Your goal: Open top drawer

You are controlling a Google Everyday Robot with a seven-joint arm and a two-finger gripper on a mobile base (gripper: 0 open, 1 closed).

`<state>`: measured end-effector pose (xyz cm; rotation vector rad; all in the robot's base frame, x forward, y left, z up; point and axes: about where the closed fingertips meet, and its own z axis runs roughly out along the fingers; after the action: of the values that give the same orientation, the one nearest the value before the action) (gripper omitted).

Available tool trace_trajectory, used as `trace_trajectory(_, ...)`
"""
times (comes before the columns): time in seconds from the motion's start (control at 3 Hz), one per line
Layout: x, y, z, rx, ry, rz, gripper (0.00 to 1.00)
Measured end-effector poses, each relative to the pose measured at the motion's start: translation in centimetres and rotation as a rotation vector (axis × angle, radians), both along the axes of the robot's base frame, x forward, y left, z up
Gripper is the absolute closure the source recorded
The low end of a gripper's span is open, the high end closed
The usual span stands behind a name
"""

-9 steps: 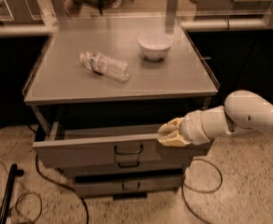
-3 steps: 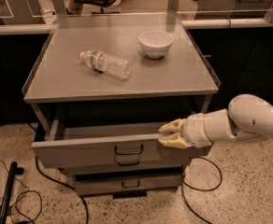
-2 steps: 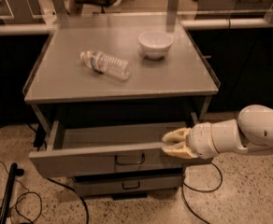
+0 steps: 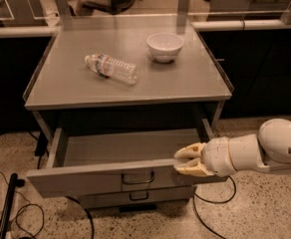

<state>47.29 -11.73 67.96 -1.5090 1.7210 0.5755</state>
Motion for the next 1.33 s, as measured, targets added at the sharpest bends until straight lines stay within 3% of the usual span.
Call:
trace_trajectory(0.67, 0.01, 0.03, 0.00, 0.000, 0.000, 0.000, 0.59)
trace_trajectory(1.0, 0.01, 0.03, 0.00, 0.000, 0.000, 0.000, 0.61)
trace_trajectory(1.33, 0.01, 0.04, 0.00, 0.000, 0.000, 0.000, 0.84)
